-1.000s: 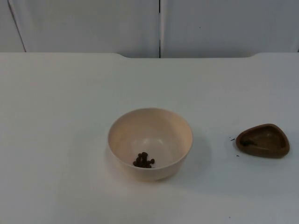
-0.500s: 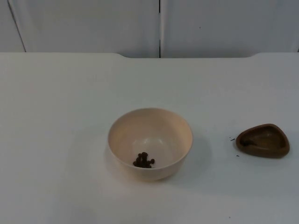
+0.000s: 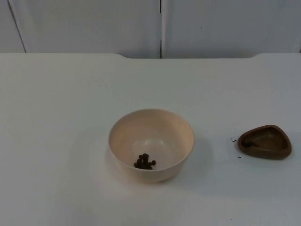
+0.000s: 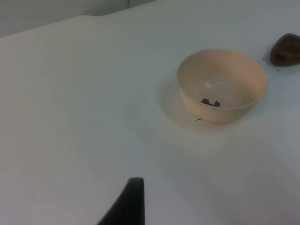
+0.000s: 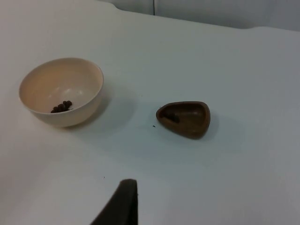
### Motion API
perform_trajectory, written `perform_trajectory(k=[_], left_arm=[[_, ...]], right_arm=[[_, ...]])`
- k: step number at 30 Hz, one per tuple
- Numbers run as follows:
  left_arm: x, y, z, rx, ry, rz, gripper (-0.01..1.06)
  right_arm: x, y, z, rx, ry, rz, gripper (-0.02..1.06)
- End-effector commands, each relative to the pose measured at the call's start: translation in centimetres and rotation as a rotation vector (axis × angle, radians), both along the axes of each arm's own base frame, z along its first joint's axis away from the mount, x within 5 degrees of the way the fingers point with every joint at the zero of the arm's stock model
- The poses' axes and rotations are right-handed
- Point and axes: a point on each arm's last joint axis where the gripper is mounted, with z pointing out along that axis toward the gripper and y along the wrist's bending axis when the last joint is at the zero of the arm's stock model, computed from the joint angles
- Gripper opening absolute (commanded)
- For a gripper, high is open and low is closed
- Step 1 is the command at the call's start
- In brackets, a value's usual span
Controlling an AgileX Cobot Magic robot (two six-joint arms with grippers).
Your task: Pick up the bowl with the left hand and pour the coffee beans from the cup into the bowl with the right hand.
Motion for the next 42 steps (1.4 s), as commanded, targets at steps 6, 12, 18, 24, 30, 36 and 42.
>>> perform_trajectory(k=[6, 12, 18, 24, 30, 36, 42], left_arm=[[0.04, 0.00, 0.01, -0.007, -0.009, 0.000, 1.05], [0.04, 0.00, 0.01, -0.007, -0.009, 0.000, 1.05], [0.04, 0.00, 0.01, -0.007, -0.009, 0.000, 1.05], [0.04, 0.00, 0.01, -0.007, -0.009, 0.000, 1.05], [0.04, 0.00, 0.01, -0.007, -0.009, 0.000, 1.05], [0.04, -0.01, 0.01, -0.007, -0.009, 0.030, 1.05], [0.06, -0.10, 0.01, -0.006, -0.010, 0.178, 1.05]], right_arm=[[0.01, 0.04, -0.22, -0.001, 0.003, 0.000, 1.05], [0.02, 0.07, -0.22, 0.000, 0.004, -0.017, 1.05], [0.10, 0.20, -0.21, 0.002, 0.004, -0.133, 1.05], [0.16, 0.26, -0.21, 0.002, 0.004, -0.197, 1.05], [0.15, 0.28, -0.21, 0.004, 0.004, -0.196, 1.05], [0.15, 0.28, -0.21, 0.004, 0.004, -0.196, 1.05], [0.17, 0.09, -0.23, -0.011, 0.002, -0.211, 1.05]])
